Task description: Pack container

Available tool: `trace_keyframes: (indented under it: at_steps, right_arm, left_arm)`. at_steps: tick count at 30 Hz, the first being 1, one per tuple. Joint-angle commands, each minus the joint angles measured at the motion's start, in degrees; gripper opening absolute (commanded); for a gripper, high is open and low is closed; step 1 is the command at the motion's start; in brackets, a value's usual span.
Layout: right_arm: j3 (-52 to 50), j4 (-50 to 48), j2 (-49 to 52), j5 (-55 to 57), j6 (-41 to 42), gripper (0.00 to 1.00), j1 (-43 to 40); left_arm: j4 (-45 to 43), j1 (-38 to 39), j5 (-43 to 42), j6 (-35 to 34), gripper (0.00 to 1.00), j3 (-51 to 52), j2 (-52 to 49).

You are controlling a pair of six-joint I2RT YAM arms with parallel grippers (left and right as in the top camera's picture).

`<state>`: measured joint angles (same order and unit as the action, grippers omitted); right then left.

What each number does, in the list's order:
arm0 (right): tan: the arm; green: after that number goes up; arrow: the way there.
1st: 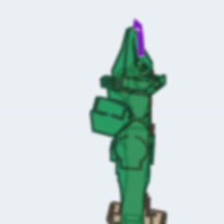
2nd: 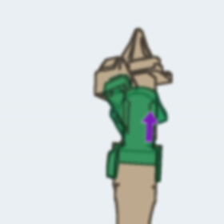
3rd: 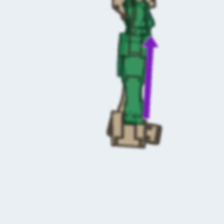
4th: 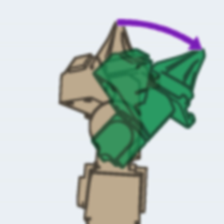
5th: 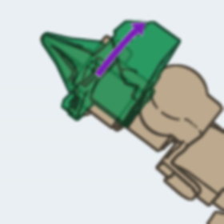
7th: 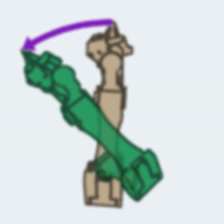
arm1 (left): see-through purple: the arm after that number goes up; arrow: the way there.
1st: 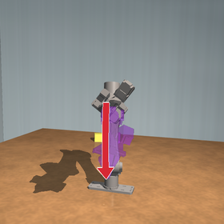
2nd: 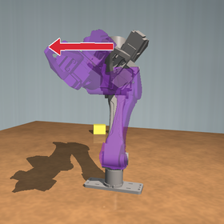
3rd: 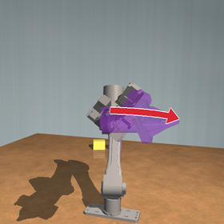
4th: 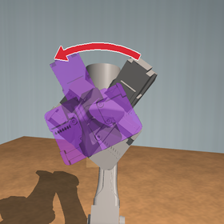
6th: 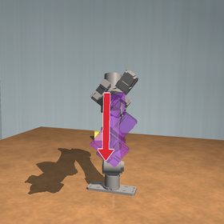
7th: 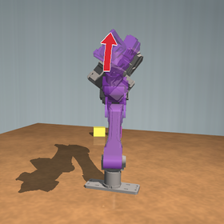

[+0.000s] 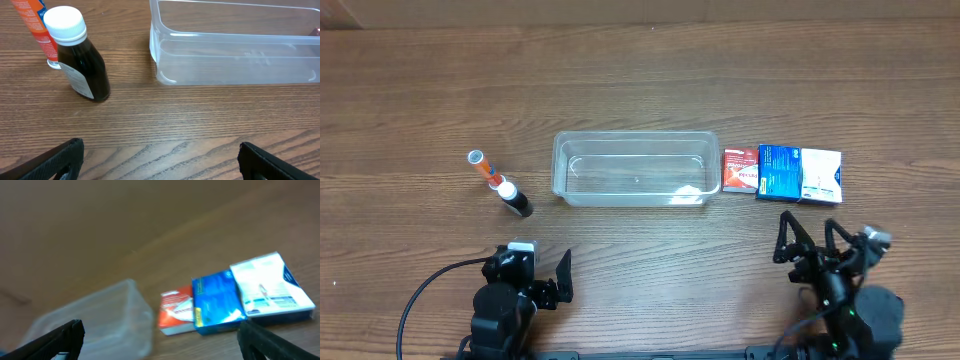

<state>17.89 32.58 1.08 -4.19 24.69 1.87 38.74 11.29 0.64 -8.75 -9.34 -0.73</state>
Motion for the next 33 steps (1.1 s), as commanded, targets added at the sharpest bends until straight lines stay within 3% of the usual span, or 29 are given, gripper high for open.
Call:
trace_keyframes:
  at_steps: [1, 9, 12, 19, 24, 33]
  right_arm:
    - [10.45, 2.14, 4.15, -2.12, 0.44, 1.0, -0.24]
    - [47.95, 22.84, 50.07, 9.03, -5.77, 1.0, -0.24]
    - [57.02, 24.61, 64.61, 9.07, -13.35, 1.0, -1.31]
    - [58.62, 25.64, 88.65, 8.79, -19.89, 1.0, -11.58]
    - [58.62, 26.05, 100.26, 3.34, -26.56, 1.0, -13.51]
    - [58.31, 22.88, 108.37, 7.34, -24.46, 1.0, -13.73]
  left_arm:
    - [-0.07, 0.52, 0.35, 1.07, 1.0, 0.35, 0.48]
    - [-0.07, 0.52, 0.35, 1.07, 1.0, 0.35, 0.48]
    - [-0.07, 0.52, 0.35, 1.07, 1.0, 0.33, 0.48]
    - [-0.07, 0.52, 0.35, 1.07, 1.0, 0.33, 0.48]
    - [-0.07, 0.52, 0.35, 1.07, 1.0, 0.33, 0.48]
    - [-0.07, 0.52, 0.35, 1.07, 1.0, 0.33, 0.48]
